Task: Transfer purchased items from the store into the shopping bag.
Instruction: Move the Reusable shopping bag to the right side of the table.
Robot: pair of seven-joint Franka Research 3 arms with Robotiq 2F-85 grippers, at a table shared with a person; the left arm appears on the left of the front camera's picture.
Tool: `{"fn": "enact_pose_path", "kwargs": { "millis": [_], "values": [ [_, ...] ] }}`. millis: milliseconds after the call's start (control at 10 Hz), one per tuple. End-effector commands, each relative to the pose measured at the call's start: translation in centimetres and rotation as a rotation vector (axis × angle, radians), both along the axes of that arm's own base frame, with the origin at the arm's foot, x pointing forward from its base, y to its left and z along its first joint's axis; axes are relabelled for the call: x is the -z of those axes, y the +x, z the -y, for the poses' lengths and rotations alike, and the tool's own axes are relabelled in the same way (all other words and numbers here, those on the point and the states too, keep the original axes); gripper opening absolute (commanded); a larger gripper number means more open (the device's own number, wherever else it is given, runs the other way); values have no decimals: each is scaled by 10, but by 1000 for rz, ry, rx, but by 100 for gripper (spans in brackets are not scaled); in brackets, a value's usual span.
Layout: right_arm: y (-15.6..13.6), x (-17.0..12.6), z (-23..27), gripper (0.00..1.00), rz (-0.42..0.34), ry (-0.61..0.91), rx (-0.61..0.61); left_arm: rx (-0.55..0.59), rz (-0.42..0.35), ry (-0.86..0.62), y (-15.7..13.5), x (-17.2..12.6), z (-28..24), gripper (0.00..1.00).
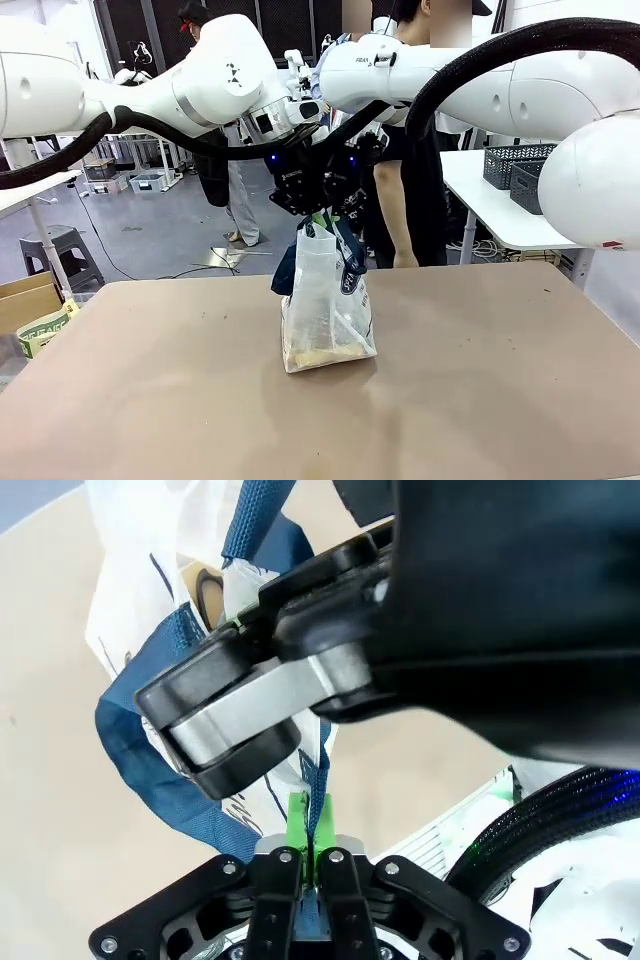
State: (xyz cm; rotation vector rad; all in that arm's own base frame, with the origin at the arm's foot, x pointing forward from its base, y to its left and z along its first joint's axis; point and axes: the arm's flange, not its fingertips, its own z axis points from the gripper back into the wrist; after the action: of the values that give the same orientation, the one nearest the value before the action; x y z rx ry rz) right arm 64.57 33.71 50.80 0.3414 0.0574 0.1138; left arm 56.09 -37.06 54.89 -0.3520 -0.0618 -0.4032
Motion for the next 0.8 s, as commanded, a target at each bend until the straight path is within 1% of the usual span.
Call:
{"fn": "enact_pose_path", "kwargs": {
  "millis": [0, 400, 700],
  "values": [
    [5, -9, -3, 0, 2, 30, -5, -57, 27, 8, -15, 1, -10, 0],
    [-1, -13, 3, 0, 13, 49, -6, -108, 51, -25, -21, 3, -24, 0],
    [-6, -16, 15, 0, 32, 92, -44, -119, 46, -35, -25, 2, -30, 0]
  ]
}}
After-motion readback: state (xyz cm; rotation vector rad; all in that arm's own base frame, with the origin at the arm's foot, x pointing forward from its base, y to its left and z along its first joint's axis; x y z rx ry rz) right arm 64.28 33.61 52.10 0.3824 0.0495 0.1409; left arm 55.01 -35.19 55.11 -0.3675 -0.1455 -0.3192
